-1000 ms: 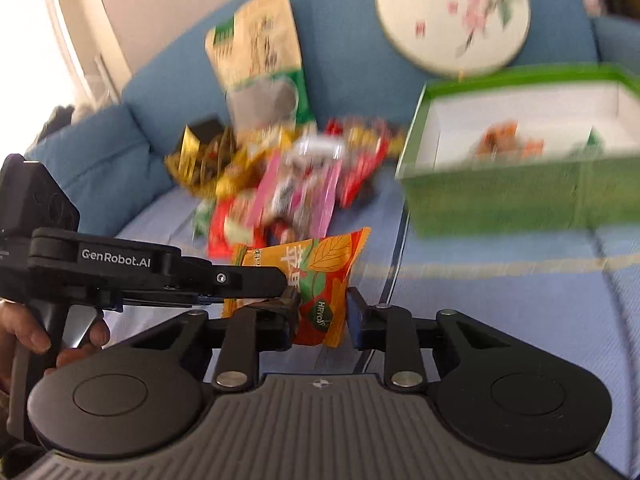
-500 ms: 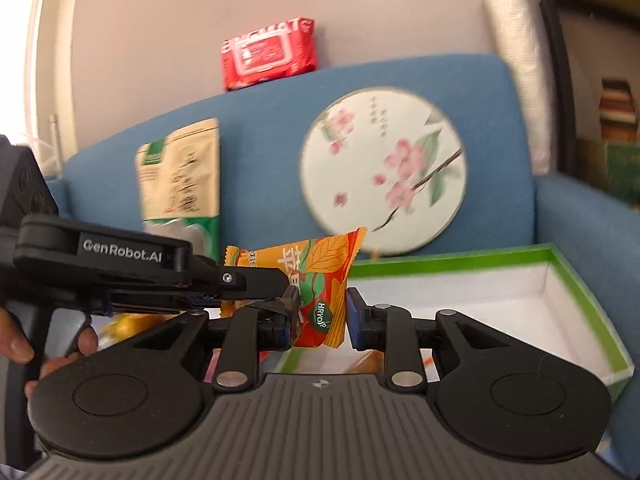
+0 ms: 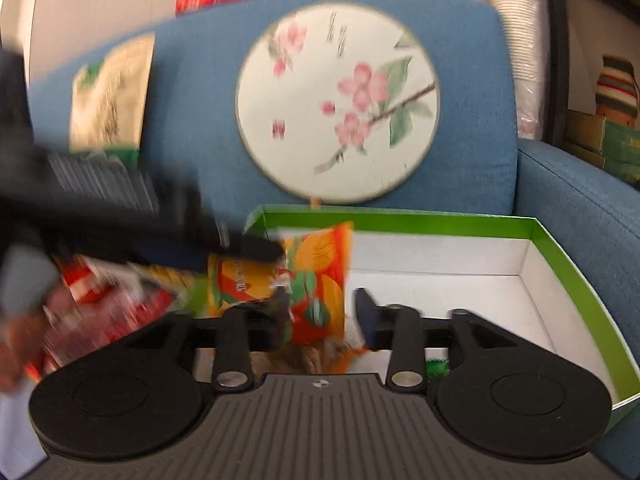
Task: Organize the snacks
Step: 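Carry the orange packet over the green box and release it with the right tool, then grasp the red snack packet from the heap with the left tool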
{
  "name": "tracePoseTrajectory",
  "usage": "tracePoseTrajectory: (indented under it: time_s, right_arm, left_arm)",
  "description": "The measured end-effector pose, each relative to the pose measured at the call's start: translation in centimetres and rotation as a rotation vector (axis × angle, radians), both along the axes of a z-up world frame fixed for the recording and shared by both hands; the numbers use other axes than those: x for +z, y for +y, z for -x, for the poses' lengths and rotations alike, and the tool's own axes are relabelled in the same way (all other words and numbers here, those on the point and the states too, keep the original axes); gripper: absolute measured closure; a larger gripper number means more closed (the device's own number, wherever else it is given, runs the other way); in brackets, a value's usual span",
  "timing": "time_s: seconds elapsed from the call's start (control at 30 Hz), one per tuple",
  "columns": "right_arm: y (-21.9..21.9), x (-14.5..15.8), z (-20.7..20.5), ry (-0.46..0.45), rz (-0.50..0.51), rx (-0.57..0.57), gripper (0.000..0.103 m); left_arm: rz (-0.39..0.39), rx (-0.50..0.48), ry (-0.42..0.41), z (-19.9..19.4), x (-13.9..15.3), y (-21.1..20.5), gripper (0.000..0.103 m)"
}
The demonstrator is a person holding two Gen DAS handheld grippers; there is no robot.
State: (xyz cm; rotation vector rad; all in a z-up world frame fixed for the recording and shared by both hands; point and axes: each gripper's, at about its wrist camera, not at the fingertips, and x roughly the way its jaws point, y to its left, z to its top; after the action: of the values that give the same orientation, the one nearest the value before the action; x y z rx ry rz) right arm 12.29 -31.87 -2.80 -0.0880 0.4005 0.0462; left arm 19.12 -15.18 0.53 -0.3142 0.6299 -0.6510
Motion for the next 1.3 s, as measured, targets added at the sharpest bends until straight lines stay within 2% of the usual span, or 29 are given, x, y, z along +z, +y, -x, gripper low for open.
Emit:
tracePoseTrajectory:
  time_s: [0.03,0.1,0.27,0.5,0.63,0.73,0.8,0.87,1.03,1.07,1.1,1.13,1.17,1.2,1.3]
  right_arm:
    - [0.1,0.2,0.3,-0.025,0.019,-0.009,0.000]
    - [0.2,0.7,0.9,-0.057,0.024,-0.015,0.000]
    - [0.9,1.4,2.5,-0.070,-0.025,-0.002,0.000]
    - [5.7,2.5,5.8,-0.097,-0.026,0.111,0.000]
    - [8.4,1.9,7.1,-0.057,-0.088,0.183,0.000]
    - [10.2,0.3,7.8,0.018,-0.171,0.216,0.000]
    - [11.2,-1.0,7.7,0.084,-0.236,0.258,0.000]
    - [12.2,-2.0,7.0,0.145,-0.241,0.304,0.000]
    - [12.6,-2.7,7.0,0.167,-0.261,0.328,0.000]
    - [12.3,-2.9,6.8,0.179,-0.280,0.321,0.000]
    - [12.0,-3.1,6.7,0.195,-0.299,0.315,0.000]
    - [11.8,-3.3,6.6,0.209,-0.313,0.309,0.000]
    - [11.7,-3.4,6.5,0.217,-0.323,0.304,0.000]
    - [11.6,-3.5,6.4,0.223,-0.327,0.301,0.000]
    - [11.4,-3.7,6.7,0.230,-0.331,0.312,0.000]
  left_arm:
    - [-0.002,0.017,-0.025,0.3,0.2,0.2,0.000]
    - [-0.019,0.030,-0.045,0.6,0.6,0.7,0.000]
    - [-0.015,0.054,-0.024,1.9,1.5,2.7,0.000]
    - [-0.026,0.134,0.015,7.4,1.5,8.3,0.000]
    - [0.000,0.202,0.056,10.2,0.3,12.9,0.000]
    - [-0.026,0.257,0.064,11.0,-0.7,15.7,0.000]
    - [-0.070,0.279,0.080,10.7,-1.4,17.0,0.000]
    - [-0.094,0.299,0.094,10.3,-2.1,18.1,0.000]
    - [-0.080,0.344,0.119,8.0,-3.2,20.0,0.000]
    - [-0.071,0.328,0.135,7.4,-3.4,20.0,0.014]
    - [-0.068,0.311,0.152,6.9,-3.8,20.0,0.041]
    - [-0.072,0.295,0.173,6.5,-4.2,19.8,0.058]
    - [-0.075,0.275,0.196,6.1,-4.7,19.6,0.087]
    - [-0.074,0.265,0.209,6.2,-5.0,19.4,0.095]
    - [-0.066,0.236,0.208,7.7,-5.3,19.1,0.099]
